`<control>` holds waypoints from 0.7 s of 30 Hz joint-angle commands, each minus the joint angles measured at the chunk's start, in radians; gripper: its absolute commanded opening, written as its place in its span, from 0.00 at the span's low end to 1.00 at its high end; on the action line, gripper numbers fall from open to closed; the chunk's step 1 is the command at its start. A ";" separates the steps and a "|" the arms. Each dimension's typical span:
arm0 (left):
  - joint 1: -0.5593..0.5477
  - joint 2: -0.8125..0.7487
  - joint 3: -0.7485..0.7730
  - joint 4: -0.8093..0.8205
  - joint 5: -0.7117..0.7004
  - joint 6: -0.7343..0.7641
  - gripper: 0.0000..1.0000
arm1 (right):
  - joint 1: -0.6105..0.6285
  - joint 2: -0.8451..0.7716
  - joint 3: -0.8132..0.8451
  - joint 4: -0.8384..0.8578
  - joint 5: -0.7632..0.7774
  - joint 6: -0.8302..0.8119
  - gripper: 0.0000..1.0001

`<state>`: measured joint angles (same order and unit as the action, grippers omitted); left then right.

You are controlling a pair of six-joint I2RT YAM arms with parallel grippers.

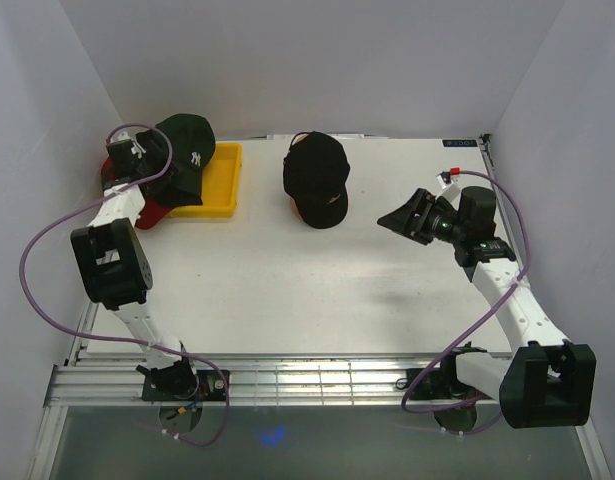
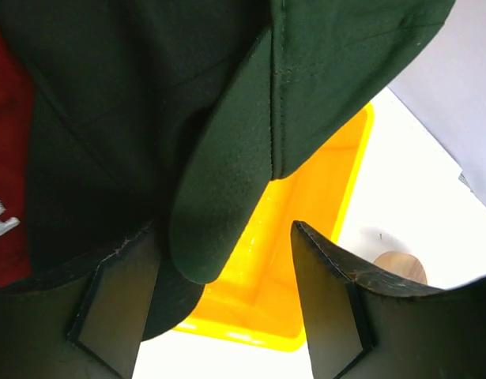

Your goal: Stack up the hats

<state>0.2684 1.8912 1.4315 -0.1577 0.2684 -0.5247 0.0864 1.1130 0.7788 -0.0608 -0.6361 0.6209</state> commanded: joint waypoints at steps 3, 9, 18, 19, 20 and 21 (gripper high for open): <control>0.002 -0.023 -0.046 0.108 0.063 -0.029 0.74 | 0.003 0.001 -0.010 0.032 -0.005 -0.009 0.74; 0.002 -0.015 -0.068 0.139 0.086 -0.057 0.71 | 0.003 -0.005 -0.039 0.050 -0.007 0.011 0.74; 0.002 0.006 -0.082 0.198 0.106 -0.086 0.55 | 0.003 -0.013 -0.039 0.049 0.004 0.008 0.73; 0.002 0.008 -0.085 0.201 0.107 -0.093 0.51 | 0.003 -0.016 -0.041 0.049 0.004 0.008 0.73; 0.002 0.008 -0.085 0.204 0.109 -0.097 0.45 | 0.003 -0.016 -0.044 0.049 0.007 0.010 0.73; 0.002 0.009 -0.085 0.210 0.117 -0.098 0.35 | 0.003 -0.018 -0.044 0.049 0.007 0.008 0.73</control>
<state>0.2684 1.8965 1.3594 0.0010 0.3531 -0.6094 0.0864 1.1137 0.7380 -0.0498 -0.6315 0.6292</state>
